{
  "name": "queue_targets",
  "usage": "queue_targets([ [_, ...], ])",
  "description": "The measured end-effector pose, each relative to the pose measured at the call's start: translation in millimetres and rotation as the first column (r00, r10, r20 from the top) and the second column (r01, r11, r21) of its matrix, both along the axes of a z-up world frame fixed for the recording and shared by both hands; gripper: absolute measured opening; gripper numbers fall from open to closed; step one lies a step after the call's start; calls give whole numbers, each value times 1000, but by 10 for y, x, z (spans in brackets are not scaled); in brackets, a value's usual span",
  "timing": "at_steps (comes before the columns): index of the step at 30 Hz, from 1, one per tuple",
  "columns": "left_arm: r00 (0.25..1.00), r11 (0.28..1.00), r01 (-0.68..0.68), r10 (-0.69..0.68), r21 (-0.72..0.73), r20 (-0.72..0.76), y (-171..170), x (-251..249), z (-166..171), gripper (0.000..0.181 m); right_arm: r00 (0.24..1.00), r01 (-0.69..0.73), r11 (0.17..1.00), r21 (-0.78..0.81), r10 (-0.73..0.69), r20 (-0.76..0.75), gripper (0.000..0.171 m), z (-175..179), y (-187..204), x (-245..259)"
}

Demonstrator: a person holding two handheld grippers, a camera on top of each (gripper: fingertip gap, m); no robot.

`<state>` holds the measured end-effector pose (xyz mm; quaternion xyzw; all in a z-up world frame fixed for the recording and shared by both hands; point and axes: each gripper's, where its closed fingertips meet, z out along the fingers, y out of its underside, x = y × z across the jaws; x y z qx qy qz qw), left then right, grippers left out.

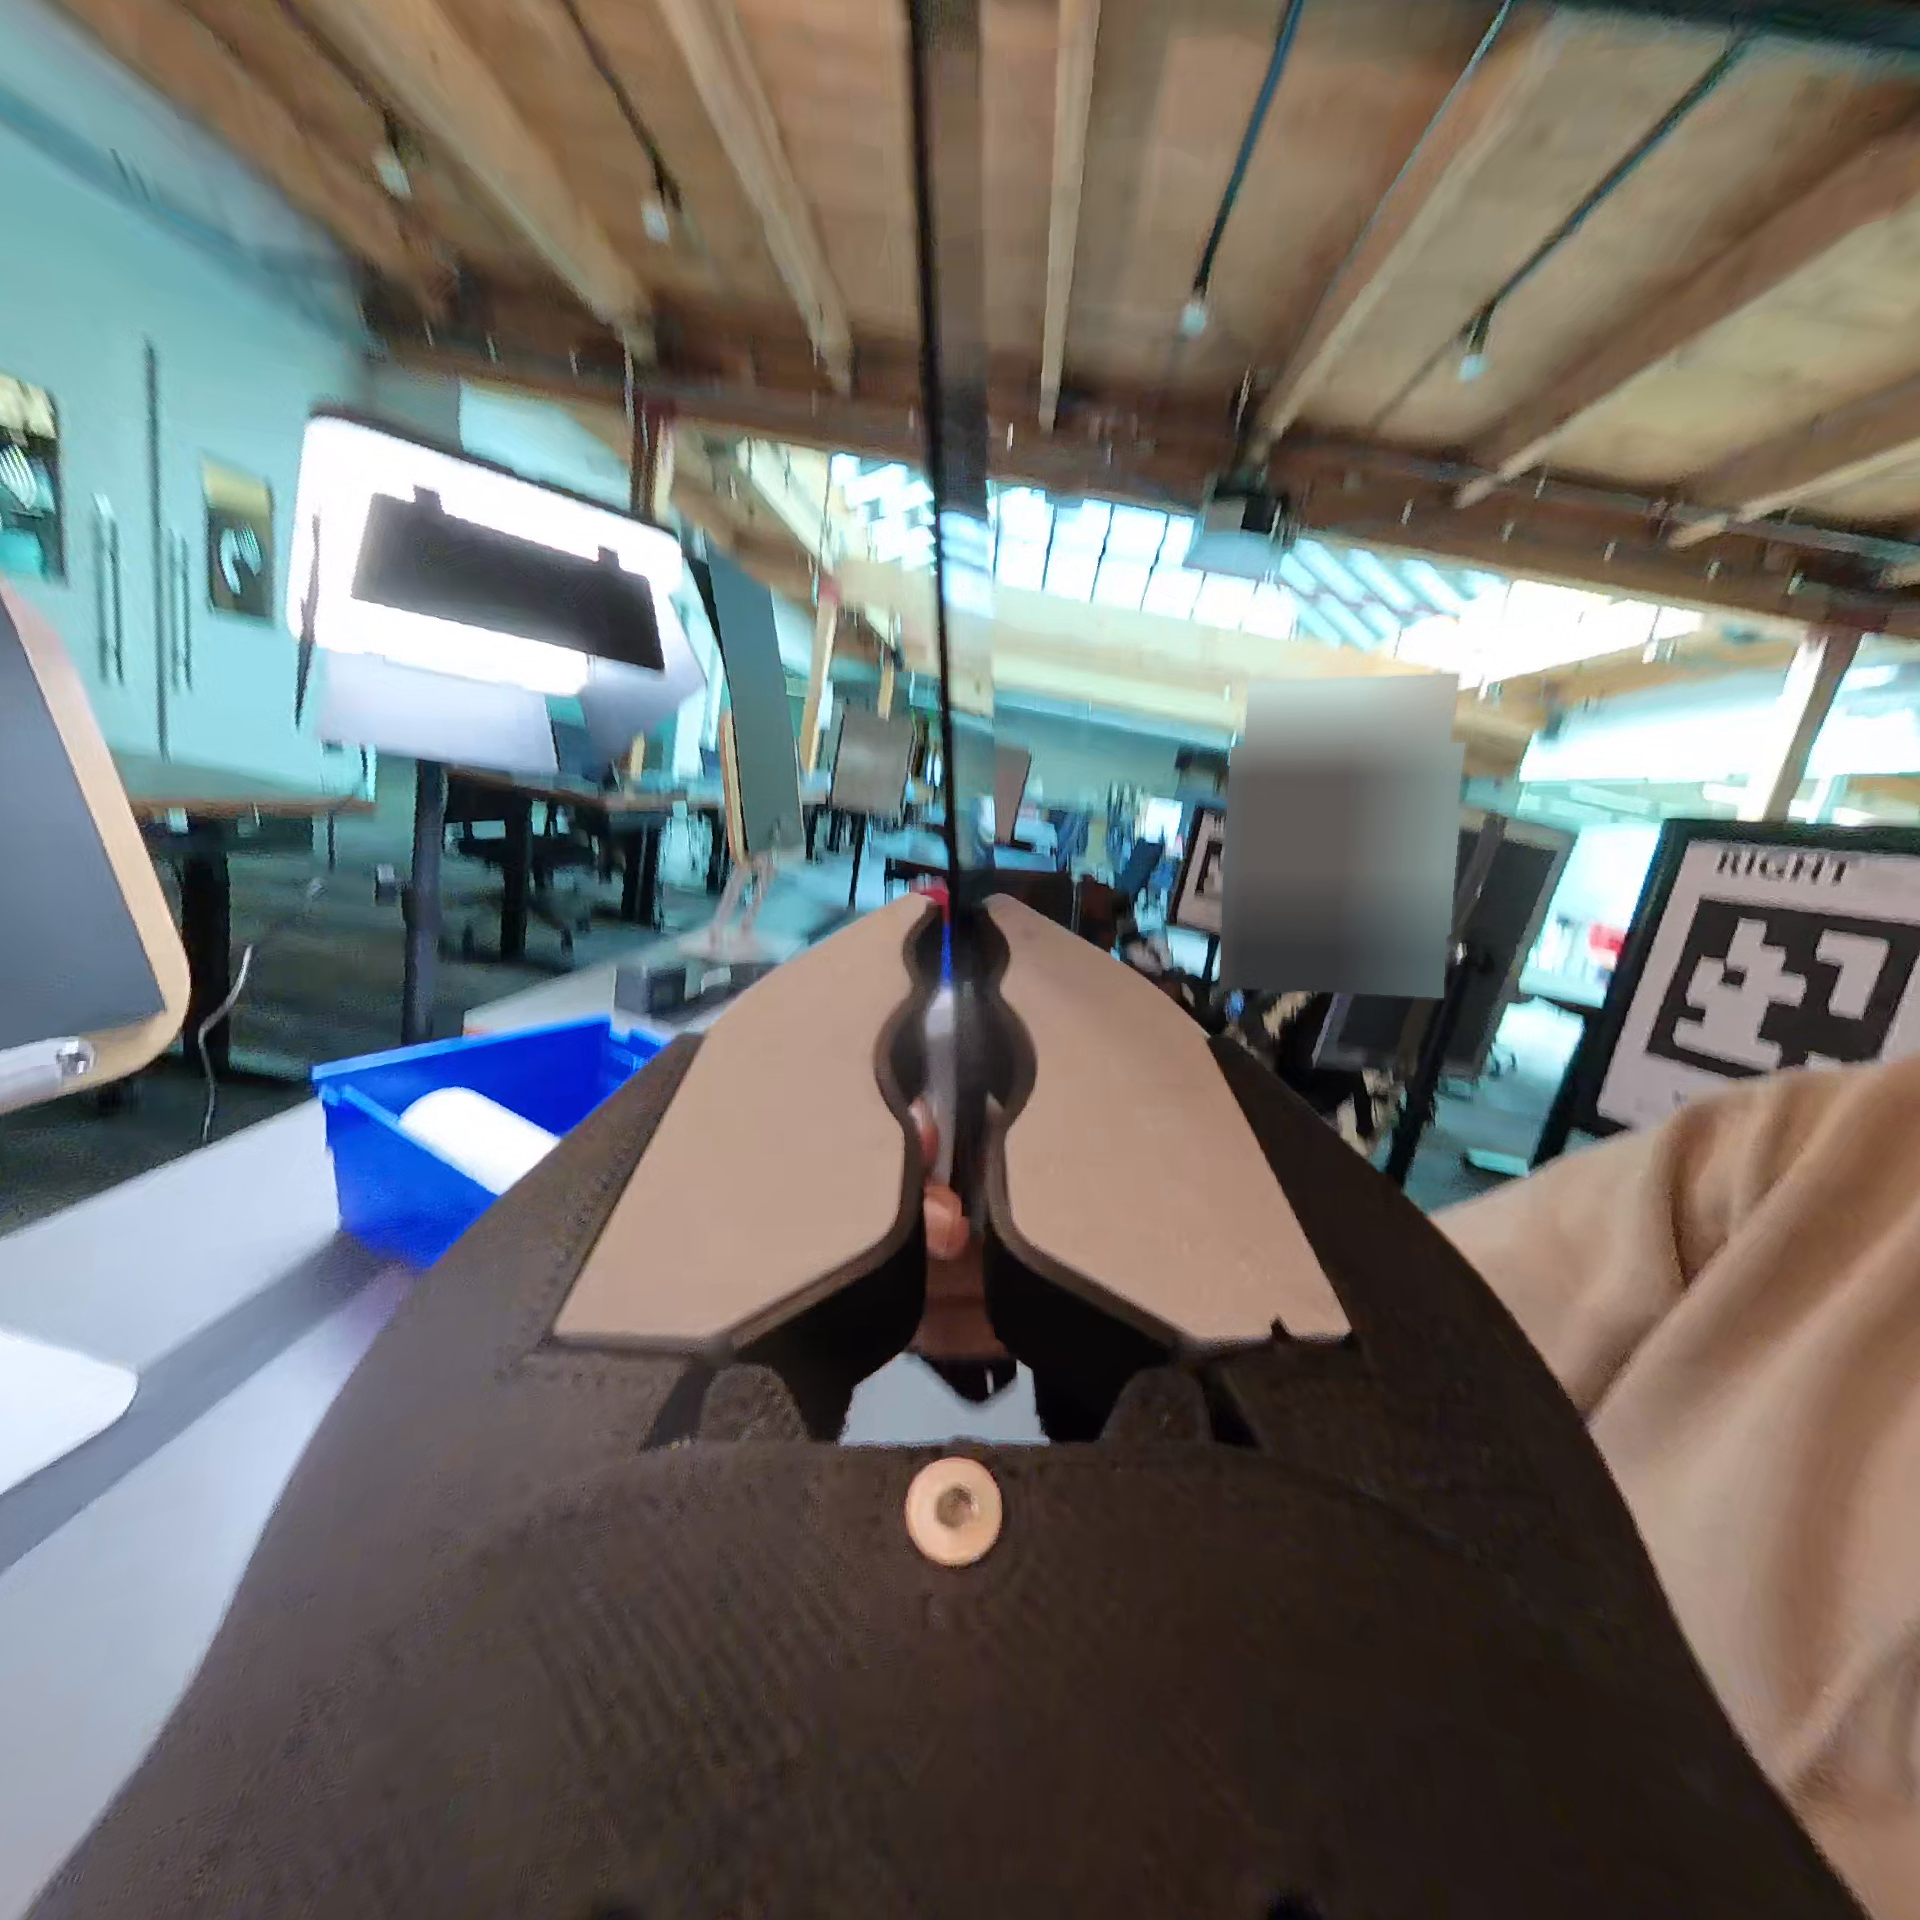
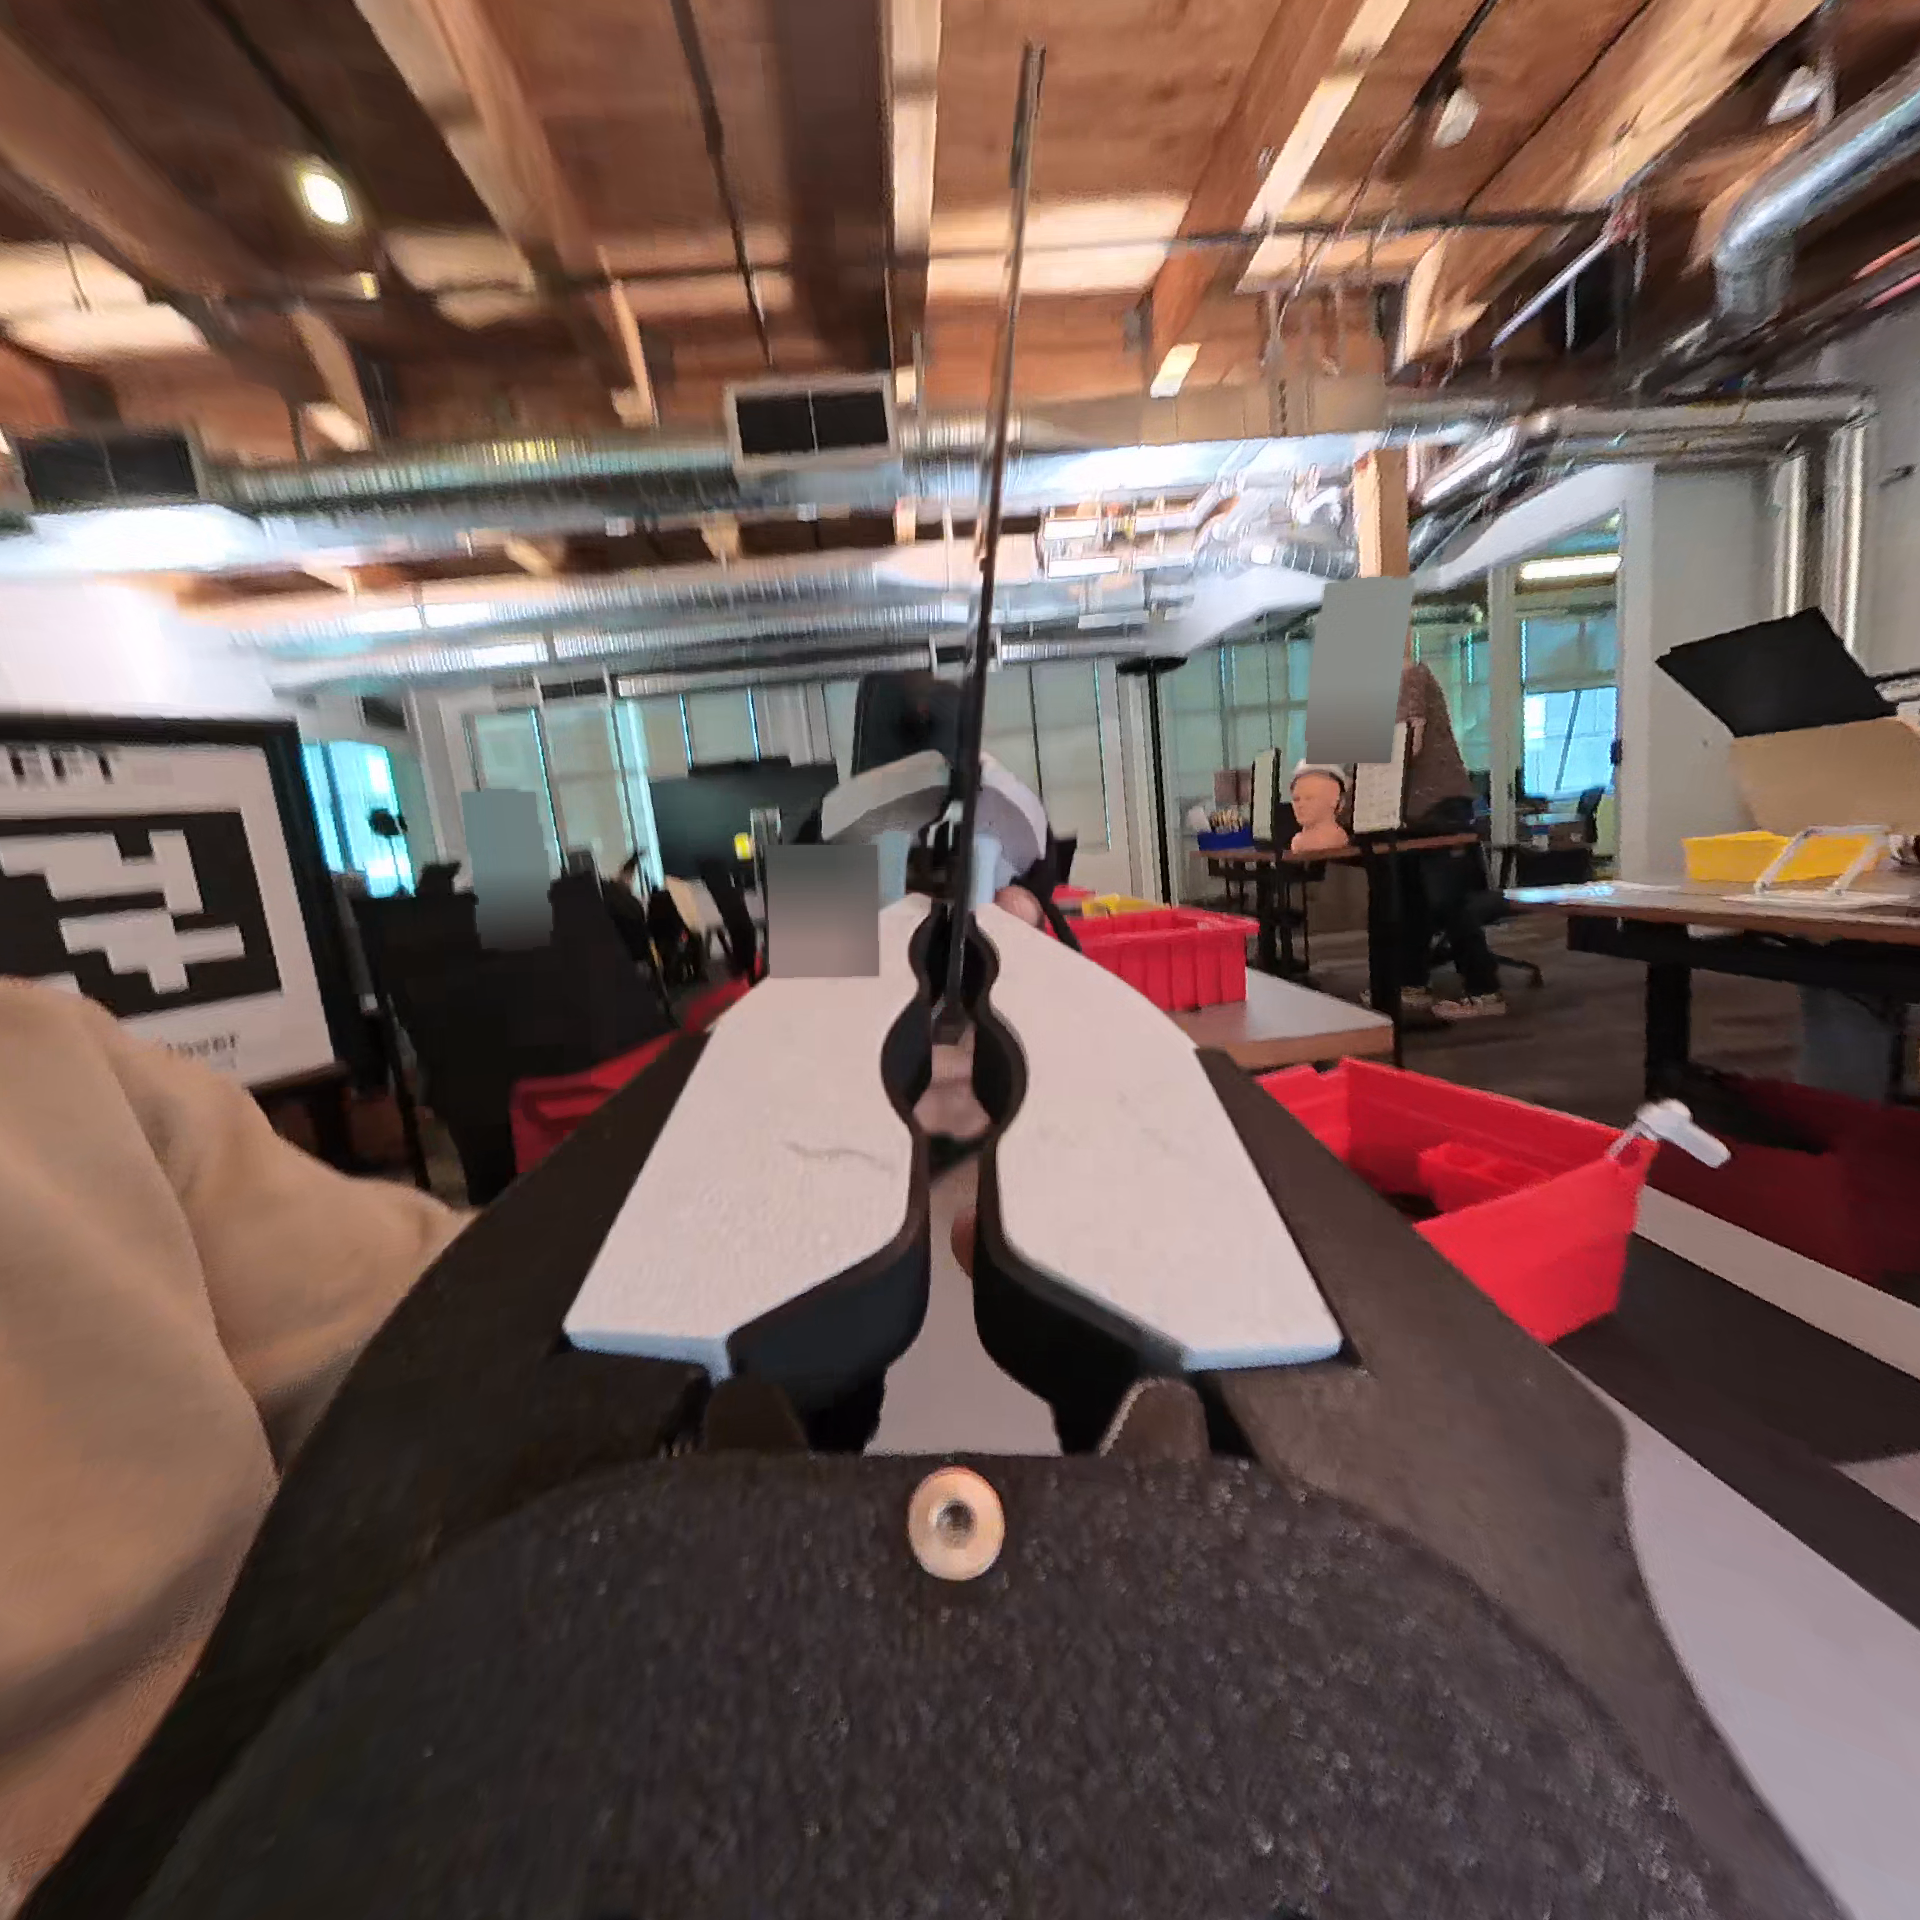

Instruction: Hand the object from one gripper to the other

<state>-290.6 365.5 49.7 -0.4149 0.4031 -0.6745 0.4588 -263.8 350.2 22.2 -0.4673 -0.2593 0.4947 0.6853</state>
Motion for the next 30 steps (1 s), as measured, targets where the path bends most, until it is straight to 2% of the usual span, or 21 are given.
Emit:
queue_targets([
  [1, 999, 1000, -10, 11, -8, 51, -10, 21, 20, 10, 998, 3, 1000, 11, -3, -62, 2, 37, -8, 14],
  [3, 1000, 1000, 2, -2, 9, 24, -94, 172, -92, 14, 980, -10, 1000, 28, 15, -198, 2, 120, -41, 84],
  [4, 1000, 999, 16, -15, 30, -14, -147, 253, -166, 5, 970, -24, 1000, 14, 27, -240, 2, 135, -39, 99],
  [7, 999, 998, 21, -18, 57, -48, -163, 287, -212, 2, 960, -21, 1000, -7, 18, -280, 2, 101, -7, 75],
  [10, 989, 997, 59, -52, 44, -136, -137, 210, -238, 3, 994, -9, 1000, -24, 6, -109, 3, 23, 28, -1],
  [13, 969, 994, 96, -81, 52, -233, -170, 154, -295, 2, 997, 21, 999, 35, -23, 76, 16, -35, -22, -41],
  [15, 964, 991, 119, -101, 59, -245, -206, 132, -292, 2, 989, 20, 999, 39, -26, 145, 4, -80, -45, -104],
  [18, 985, 989, 134, -126, 56, -119, -254, 110, -144, 2, 999, 0, 999, 49, -1, 33, 1, 32, -103, -126],
  [21, 997, 996, 71, -73, 54, 21, -257, 163, -61, 13, 994, 20, 996, 81, -11, -113, 2, 142, -151, -76],
  [23, 996, 994, 77, -79, 74, 28, -308, 201, -74, 2, 984, 6, 998, 63, 6, -175, 2, 165, -156, -76],
  [25, 998, 995, 68, -68, 68, -5, -276, 203, -88, 2, 983, 32, 998, 45, -23, -182, 2, 141, -116, -87],
  [27, 995, 995, 85, -83, 53, -47, -245, 158, -95, 3, 994, 20, 1000, 24, -17, -104, 2, 100, -85, -111],
  [30, 983, 991, 126, -118, 47, -143, -244, 102, -150, 2, 997, 43, 997, 56, -40, -61, 16, 182, -112, 24],
])
